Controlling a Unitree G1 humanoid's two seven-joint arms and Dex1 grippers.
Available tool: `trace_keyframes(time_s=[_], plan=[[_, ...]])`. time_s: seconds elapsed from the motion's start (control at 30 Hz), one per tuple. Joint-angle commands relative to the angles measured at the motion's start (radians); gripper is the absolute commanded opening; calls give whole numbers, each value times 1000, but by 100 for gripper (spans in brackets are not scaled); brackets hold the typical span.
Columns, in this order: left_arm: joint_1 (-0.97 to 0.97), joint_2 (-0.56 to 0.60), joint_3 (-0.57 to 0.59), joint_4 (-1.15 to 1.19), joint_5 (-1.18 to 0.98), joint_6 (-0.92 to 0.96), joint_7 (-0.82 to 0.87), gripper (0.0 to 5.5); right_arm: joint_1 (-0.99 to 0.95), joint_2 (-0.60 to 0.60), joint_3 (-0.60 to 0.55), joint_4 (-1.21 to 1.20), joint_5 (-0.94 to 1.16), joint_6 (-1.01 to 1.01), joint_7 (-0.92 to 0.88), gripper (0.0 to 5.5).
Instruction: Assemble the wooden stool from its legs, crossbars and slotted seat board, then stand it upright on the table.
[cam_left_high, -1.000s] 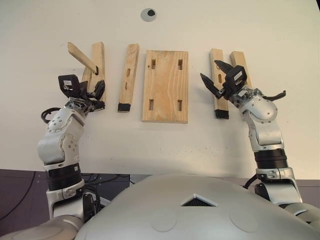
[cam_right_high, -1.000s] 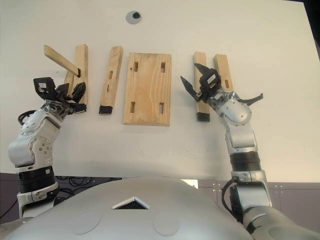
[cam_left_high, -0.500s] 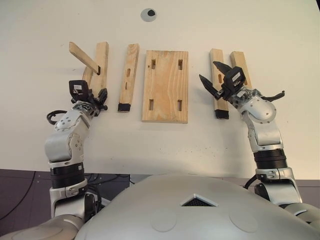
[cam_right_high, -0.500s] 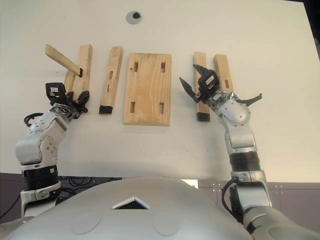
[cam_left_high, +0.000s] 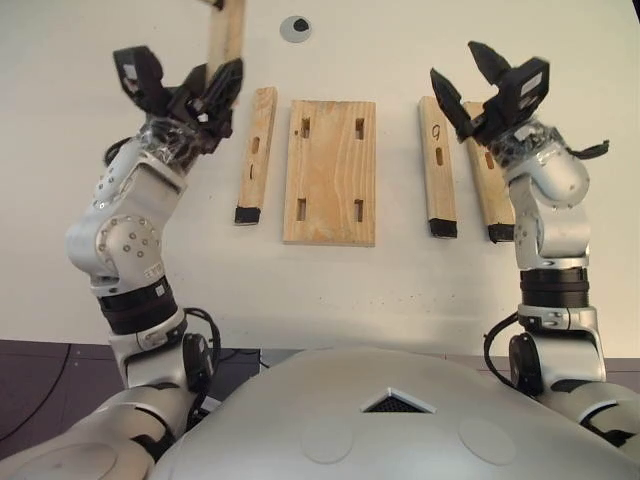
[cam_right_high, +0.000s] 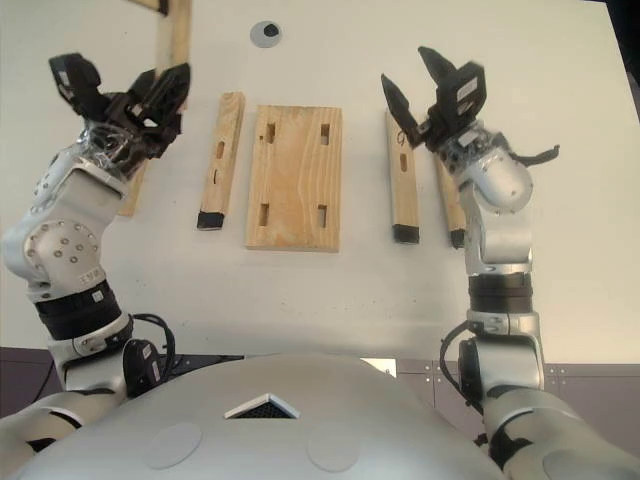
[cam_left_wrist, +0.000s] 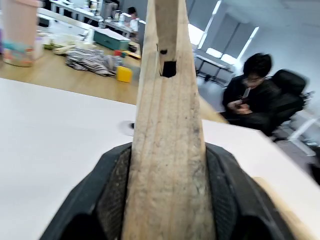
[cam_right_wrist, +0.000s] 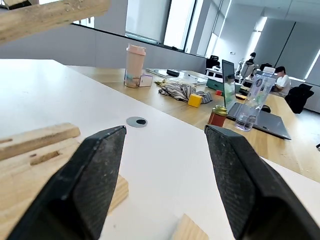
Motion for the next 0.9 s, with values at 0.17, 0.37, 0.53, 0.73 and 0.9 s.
trace_keyframes(time_s=[0.17,0.37,0.53,0.73,0.9], plan=[[-52,-44,-54,78,-587,296,-107,199,-178,53,-192,-17,850,839,28,288],[-67,-37,-109,146,-618,301,-143,199,-225,59,-239,-1,1127,1088,-89,378],[-62,-19,-127,156,-611,300,-151,199,-211,20,-255,14,1124,1127,-81,442],[-55,-8,-152,171,-588,292,-149,199,-229,27,-266,6,1141,1166,-74,442],[-42,-1,-171,167,-565,289,-165,199,-227,16,-266,-3,1133,1181,-67,442]])
